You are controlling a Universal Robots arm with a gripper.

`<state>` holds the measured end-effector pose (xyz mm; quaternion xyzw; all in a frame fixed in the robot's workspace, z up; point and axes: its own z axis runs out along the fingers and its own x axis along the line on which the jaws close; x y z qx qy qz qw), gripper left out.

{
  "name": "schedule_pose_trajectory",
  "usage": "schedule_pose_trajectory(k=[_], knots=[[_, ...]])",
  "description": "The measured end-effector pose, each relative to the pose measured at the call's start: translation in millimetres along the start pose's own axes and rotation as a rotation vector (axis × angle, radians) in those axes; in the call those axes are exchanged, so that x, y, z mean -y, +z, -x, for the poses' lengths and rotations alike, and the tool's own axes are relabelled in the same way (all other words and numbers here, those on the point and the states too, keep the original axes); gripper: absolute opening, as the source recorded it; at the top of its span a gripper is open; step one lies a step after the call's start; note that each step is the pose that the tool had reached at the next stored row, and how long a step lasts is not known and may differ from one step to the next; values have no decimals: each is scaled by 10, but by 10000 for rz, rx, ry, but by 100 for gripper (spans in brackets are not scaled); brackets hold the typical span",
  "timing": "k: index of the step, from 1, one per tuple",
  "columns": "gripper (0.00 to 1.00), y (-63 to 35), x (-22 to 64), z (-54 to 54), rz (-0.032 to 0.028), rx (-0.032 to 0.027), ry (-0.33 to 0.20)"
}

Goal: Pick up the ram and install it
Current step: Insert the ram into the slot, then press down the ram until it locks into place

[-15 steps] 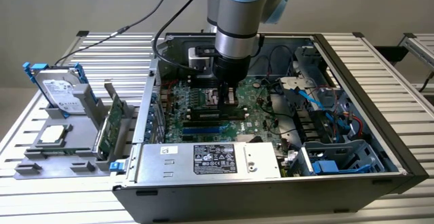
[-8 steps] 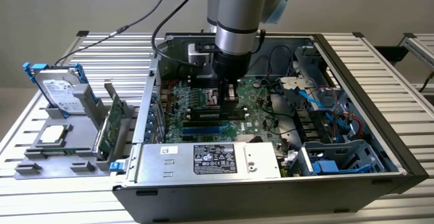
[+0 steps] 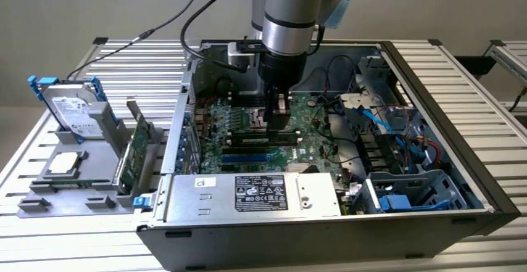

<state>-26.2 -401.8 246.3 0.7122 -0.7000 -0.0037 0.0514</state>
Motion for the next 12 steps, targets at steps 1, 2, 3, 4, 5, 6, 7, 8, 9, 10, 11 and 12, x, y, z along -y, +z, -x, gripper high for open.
schedule_pose_trajectory(k=[1, 2, 3, 4, 5, 6, 7, 8, 9, 10, 11, 12], knots=[[43, 0, 0, 0, 0, 0, 0], [36, 0, 0, 0, 0, 0, 0], [36, 0, 0, 0, 1, -1, 0], [31, -1, 0, 0, 1, -1, 0], [31, -1, 0, 0, 1, -2, 0], [25, -1, 0, 0, 1, -1, 0], [19, -1, 0, 0, 1, -2, 0], [19, -1, 0, 0, 1, -2, 0], [11, -1, 0, 0, 1, -1, 0], [11, -1, 0, 0, 1, -1, 0], [11, -1, 0, 0, 1, -1, 0], [11, -1, 0, 0, 1, -1, 0]])
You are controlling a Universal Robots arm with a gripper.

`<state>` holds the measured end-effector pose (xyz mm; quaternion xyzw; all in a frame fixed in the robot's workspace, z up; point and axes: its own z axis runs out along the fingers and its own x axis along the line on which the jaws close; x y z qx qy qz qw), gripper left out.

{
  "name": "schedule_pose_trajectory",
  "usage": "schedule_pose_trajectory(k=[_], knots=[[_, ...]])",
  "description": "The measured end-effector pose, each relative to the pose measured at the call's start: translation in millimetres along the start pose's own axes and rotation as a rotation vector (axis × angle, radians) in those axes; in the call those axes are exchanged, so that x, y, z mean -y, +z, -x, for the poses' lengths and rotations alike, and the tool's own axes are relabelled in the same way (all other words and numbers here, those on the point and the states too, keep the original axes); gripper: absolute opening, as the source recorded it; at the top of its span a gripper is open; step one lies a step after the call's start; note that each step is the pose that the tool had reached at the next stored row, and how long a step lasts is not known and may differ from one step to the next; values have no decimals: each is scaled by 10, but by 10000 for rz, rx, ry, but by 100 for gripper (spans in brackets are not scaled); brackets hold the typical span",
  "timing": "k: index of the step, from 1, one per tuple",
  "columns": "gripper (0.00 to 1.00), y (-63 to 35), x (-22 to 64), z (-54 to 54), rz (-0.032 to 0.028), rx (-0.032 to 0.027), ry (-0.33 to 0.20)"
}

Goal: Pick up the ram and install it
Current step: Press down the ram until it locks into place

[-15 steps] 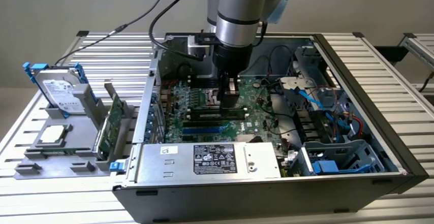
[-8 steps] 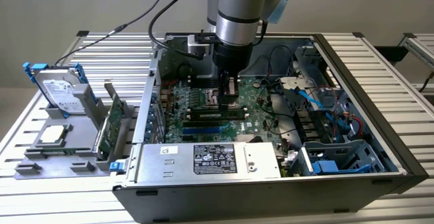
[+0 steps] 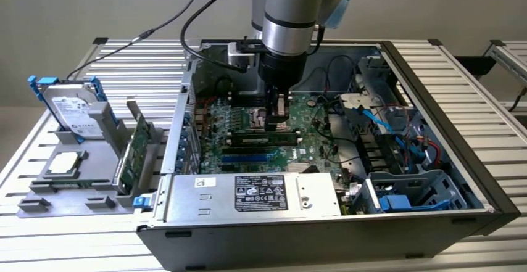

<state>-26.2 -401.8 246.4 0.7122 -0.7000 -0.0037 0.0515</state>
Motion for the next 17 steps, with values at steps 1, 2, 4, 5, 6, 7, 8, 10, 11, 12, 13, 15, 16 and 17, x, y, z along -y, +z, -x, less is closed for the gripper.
schedule_pose_trajectory(k=[1, 2, 4, 5, 6, 7, 8, 10, 11, 12, 13, 15, 16, 17], knots=[[11, 0, 0, 0, 0, 0, 0], [11, 0, 0, 0, 0, 0, 0], [11, 0, 0, 0, 0, 0, 0], [11, 0, 0, 0, 0, 0, 0], [11, 0, 0, 0, 0, 0, 0], [11, 0, 0, 0, 0, 0, 0], [11, 0, 0, 0, 0, 0, 0], [11, 9, -46, 2, -21, -1, 1], [11, 21, -65, 3, -30, -3, 1], [11, 34, -72, 4, -31, -2, 2], [11, 48, -72, 6, -32, -3, 2], [11, 69, -70, 9, -32, -7, 1], [11, 79, -70, 12, -32, -12, 3], [11, 94, -68, 15, -32, -16, 3]])
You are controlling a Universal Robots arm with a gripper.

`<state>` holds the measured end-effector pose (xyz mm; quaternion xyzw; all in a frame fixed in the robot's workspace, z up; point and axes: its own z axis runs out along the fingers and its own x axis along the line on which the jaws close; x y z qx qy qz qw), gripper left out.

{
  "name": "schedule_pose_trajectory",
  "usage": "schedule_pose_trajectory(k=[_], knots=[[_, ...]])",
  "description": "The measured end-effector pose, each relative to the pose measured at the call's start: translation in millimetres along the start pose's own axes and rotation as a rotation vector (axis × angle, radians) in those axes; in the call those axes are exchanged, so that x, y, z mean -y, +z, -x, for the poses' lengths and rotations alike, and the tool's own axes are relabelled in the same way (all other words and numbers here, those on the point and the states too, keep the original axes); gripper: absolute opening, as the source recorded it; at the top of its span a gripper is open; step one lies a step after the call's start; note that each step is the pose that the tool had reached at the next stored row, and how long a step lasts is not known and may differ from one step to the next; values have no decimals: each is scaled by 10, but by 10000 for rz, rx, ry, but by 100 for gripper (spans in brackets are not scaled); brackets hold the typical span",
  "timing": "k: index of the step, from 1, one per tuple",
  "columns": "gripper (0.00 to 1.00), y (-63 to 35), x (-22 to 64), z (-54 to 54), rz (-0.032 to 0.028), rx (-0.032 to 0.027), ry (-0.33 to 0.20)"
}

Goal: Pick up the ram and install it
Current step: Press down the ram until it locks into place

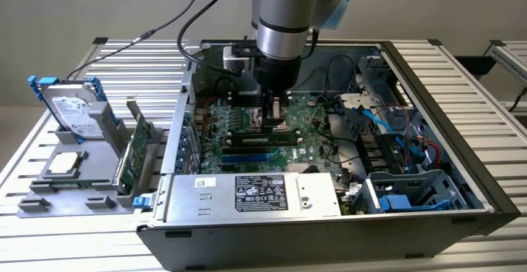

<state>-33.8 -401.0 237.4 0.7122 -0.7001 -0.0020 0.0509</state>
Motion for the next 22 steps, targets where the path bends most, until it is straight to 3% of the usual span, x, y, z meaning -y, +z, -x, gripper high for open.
schedule_pose_trajectory(k=[4, 9, 11, 15, 22], knots=[[11, 71, 5, 14, 1, -33, 4], [11, 140, 10, 40, 7, -123, 10], [11, 99, 9, 40, -5, -106, 9], [11, -74, -5, 27, 5, -123, 10], [11, -84, -6, 25, 8, -119, 9]])
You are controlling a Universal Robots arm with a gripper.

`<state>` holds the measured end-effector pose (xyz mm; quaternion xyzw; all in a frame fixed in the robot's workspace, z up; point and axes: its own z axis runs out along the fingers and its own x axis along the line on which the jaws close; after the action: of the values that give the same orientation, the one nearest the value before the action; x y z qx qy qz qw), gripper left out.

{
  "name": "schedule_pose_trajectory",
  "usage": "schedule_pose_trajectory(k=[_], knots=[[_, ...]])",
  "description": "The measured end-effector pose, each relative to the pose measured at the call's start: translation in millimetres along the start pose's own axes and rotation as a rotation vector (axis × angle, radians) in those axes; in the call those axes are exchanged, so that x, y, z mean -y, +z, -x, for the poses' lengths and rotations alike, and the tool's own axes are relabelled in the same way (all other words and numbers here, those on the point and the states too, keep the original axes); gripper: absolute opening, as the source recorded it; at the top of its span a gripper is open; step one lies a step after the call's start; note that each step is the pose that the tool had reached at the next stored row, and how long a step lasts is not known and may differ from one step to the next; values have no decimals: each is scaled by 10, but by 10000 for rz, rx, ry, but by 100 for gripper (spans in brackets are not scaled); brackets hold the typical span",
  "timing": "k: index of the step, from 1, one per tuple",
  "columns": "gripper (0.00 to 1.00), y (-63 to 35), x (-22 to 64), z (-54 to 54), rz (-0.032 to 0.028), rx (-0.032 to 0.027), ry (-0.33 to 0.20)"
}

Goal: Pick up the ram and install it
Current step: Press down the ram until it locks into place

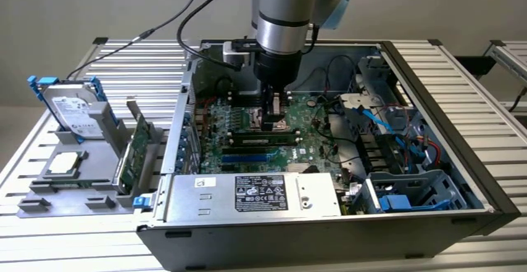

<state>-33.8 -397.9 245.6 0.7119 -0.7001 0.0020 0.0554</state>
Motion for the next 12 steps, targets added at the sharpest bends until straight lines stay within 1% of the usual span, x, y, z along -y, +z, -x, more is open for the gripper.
schedule_pose_trajectory(k=[12], knots=[[11, 0, 0, 0, 3, -1, 0]])
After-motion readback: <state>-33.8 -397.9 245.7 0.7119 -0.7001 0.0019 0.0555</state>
